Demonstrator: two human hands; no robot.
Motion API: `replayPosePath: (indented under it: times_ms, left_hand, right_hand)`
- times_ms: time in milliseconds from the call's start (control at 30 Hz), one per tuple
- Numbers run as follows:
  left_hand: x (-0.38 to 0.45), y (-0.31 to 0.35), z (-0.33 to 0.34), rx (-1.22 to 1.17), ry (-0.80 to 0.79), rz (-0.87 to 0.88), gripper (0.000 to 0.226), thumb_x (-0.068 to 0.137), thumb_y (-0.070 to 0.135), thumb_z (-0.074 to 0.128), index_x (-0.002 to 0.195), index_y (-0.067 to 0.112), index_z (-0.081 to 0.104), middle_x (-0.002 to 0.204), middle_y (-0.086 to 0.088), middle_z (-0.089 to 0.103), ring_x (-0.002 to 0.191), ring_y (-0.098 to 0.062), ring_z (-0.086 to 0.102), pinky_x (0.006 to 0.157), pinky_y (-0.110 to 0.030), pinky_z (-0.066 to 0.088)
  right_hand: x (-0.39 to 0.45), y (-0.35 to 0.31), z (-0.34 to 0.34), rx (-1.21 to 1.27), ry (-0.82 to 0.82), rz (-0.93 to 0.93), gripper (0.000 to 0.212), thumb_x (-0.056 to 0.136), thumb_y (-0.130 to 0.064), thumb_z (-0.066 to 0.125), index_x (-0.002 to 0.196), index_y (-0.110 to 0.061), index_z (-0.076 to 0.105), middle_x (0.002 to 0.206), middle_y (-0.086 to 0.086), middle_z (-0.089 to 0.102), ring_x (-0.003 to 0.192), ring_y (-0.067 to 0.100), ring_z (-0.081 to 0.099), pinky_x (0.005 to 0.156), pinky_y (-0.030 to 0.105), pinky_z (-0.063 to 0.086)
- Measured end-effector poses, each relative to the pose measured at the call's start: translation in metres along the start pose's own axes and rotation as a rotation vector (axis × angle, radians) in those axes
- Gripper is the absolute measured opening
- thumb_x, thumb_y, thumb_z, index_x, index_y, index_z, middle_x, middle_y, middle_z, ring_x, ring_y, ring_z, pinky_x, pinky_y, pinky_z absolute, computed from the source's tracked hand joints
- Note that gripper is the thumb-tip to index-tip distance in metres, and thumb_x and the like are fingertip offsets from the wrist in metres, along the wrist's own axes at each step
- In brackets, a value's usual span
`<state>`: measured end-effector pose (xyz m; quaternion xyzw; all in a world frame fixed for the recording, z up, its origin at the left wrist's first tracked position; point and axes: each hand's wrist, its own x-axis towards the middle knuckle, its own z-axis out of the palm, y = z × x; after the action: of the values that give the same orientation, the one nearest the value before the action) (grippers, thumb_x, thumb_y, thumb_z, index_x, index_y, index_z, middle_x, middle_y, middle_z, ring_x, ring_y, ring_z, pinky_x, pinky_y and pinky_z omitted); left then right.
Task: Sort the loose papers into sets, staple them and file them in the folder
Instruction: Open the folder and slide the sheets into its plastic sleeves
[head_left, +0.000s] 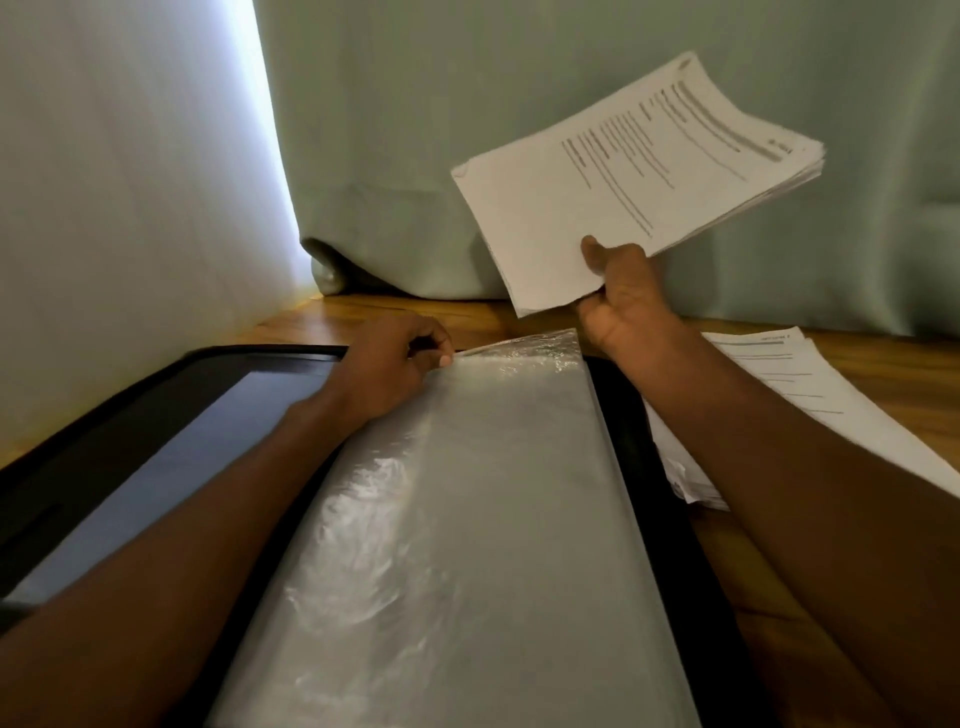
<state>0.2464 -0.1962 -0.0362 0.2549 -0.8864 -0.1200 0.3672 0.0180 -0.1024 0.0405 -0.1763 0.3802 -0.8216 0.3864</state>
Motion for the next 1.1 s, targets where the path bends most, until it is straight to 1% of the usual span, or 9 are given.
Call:
replayPosePath:
  times_ms: [233,367,500,667,733,833,933,1000,1100]
  left_hand:
    - [0.003,0.002,0.000,-0.013,0.095,0.006,0.017,0.085,0.002,0.078,0.078,0.018,0.074,0.083,0.007,0.071,0.082,-0.013,0.063,0.068,-0.012,0.042]
    - [0.001,0.005,0.001,-0.030,0.073,0.063,0.016,0.093,0.006,0.071,0.088,0.021,0.072,0.084,0.011,0.073,0.081,-0.012,0.067,0.072,-0.023,0.049]
    - [-0.001,0.007,0.002,-0.056,0.034,0.093,0.007,0.094,0.016,0.072,0.098,0.022,0.074,0.089,0.008,0.073,0.084,-0.014,0.068,0.077,-0.040,0.055]
    - [-0.001,0.009,0.002,-0.056,0.019,0.136,0.008,0.097,0.028,0.066,0.099,0.027,0.073,0.089,0.010,0.071,0.083,-0.014,0.067,0.072,-0.044,0.054]
    - [-0.001,0.009,0.002,-0.066,0.030,0.142,0.009,0.097,0.023,0.067,0.100,0.029,0.073,0.092,0.012,0.072,0.086,-0.013,0.069,0.073,-0.042,0.055]
    - [0.000,0.008,0.001,-0.064,0.042,0.129,0.018,0.095,0.017,0.069,0.096,0.035,0.071,0.088,0.015,0.072,0.084,-0.012,0.069,0.074,-0.040,0.055]
    - [0.000,0.008,0.004,-0.090,0.078,0.093,0.010,0.094,0.020,0.070,0.097,0.029,0.074,0.087,0.013,0.073,0.082,-0.012,0.069,0.074,-0.036,0.055]
    - [0.001,0.008,0.006,-0.118,0.102,0.052,0.007,0.093,0.020,0.072,0.096,0.026,0.075,0.087,0.010,0.074,0.082,-0.014,0.069,0.076,-0.038,0.055]
    - [0.000,0.006,0.006,-0.124,0.110,0.000,0.003,0.093,0.022,0.074,0.093,0.025,0.075,0.086,0.008,0.074,0.081,-0.015,0.067,0.079,-0.042,0.057]
  right_hand:
    - [0.009,0.012,0.027,-0.260,-0.047,-0.209,0.039,0.089,0.013,0.063,0.122,-0.007,0.064,0.121,0.013,0.069,0.109,0.031,0.068,0.093,0.050,0.059]
    - [0.017,0.015,0.038,-0.359,-0.080,-0.232,0.042,0.090,0.017,0.054,0.124,-0.006,0.064,0.099,0.002,0.069,0.083,0.017,0.067,0.060,0.025,0.059]
    - [0.019,0.014,0.049,-0.381,-0.059,-0.194,0.038,0.095,0.014,0.050,0.121,-0.008,0.066,0.088,-0.003,0.065,0.069,0.012,0.061,0.051,0.020,0.056]
    - [0.016,0.023,0.055,-0.421,-0.070,-0.172,0.037,0.095,0.014,0.048,0.119,-0.008,0.066,0.085,-0.004,0.065,0.068,0.013,0.060,0.056,0.024,0.056]
    - [0.013,0.025,0.057,-0.434,-0.085,-0.147,0.036,0.096,0.015,0.046,0.117,-0.008,0.065,0.097,0.003,0.070,0.078,0.018,0.065,0.055,0.025,0.057]
    - [0.014,0.018,0.057,-0.458,-0.080,-0.115,0.036,0.098,0.014,0.045,0.120,-0.008,0.063,0.126,0.013,0.069,0.109,0.030,0.068,0.073,0.037,0.060]
    - [0.021,0.008,0.052,-0.535,-0.099,-0.061,0.042,0.099,0.014,0.049,0.136,-0.005,0.058,0.133,0.014,0.063,0.113,0.029,0.065,0.082,0.034,0.058]
    - [0.026,0.005,0.045,-0.644,-0.156,0.036,0.045,0.098,0.014,0.050,0.141,0.000,0.053,0.138,0.017,0.060,0.120,0.034,0.062,0.098,0.041,0.054]
    - [0.029,0.001,0.032,-0.823,-0.276,0.201,0.043,0.095,0.015,0.055,0.136,0.001,0.058,0.133,0.018,0.065,0.119,0.036,0.064,0.104,0.052,0.051]
